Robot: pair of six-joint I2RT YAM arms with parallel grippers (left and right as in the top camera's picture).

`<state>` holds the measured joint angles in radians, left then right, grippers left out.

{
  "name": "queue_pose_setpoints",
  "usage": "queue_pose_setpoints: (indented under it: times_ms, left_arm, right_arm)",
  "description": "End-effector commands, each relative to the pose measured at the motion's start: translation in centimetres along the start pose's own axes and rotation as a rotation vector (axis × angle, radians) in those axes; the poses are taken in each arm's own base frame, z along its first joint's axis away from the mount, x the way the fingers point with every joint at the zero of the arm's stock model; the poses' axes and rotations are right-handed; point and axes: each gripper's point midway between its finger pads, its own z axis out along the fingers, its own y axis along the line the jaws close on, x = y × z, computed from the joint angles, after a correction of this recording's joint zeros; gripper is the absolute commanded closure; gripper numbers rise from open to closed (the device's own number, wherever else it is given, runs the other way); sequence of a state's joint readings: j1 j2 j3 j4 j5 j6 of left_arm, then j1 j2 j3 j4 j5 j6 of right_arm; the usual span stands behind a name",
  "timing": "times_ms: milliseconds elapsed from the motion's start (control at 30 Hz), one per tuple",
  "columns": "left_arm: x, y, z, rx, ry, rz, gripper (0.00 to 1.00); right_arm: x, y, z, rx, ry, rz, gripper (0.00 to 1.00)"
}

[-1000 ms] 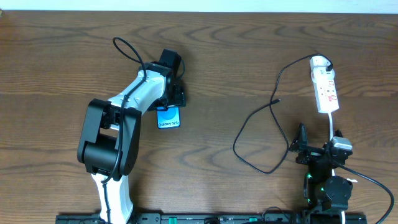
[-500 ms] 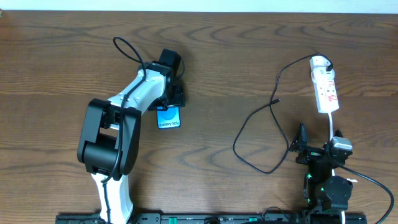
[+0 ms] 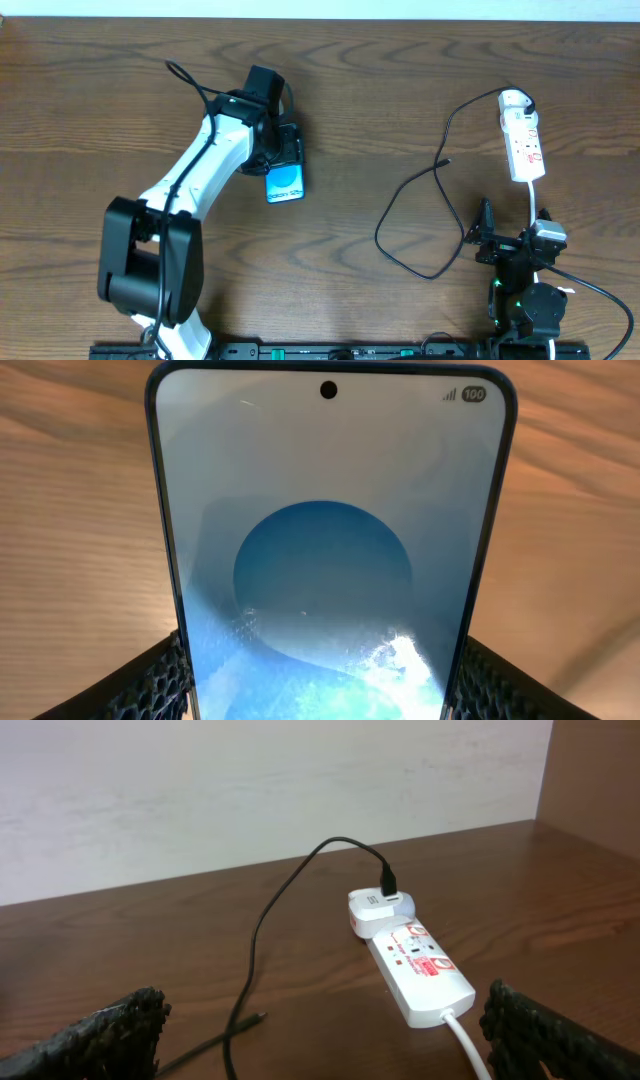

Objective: Plug charger to phone and switch on socket
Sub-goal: 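Lift the phone with the left gripper and tilt it upright toward center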

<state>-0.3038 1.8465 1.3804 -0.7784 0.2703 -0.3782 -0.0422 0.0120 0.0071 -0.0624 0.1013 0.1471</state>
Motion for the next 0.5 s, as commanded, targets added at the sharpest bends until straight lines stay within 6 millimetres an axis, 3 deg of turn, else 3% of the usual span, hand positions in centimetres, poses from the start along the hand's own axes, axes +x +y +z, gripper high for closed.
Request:
queue_pose_setpoints:
  times_ms: [0, 200, 467]
  left_arm:
    - [1.3, -4.0, -1.7, 0.219, 0.073, -0.038, 0.36]
    - [3.1, -7.6, -3.2, 0.435, 0.198, -0.089, 0.36]
    - [4.4, -10.1, -5.0, 0.583, 0.340, -0.238, 0.36]
  right_arm:
    - [0.1, 0.2, 0.0, -0.009, 0.003, -0.015, 0.01]
    - [0.1, 0.2, 0.0, -0.009, 0.003, -0.015, 0.01]
    - [0.1, 0.2, 0.0, -0.009, 0.003, -0.015, 0.01]
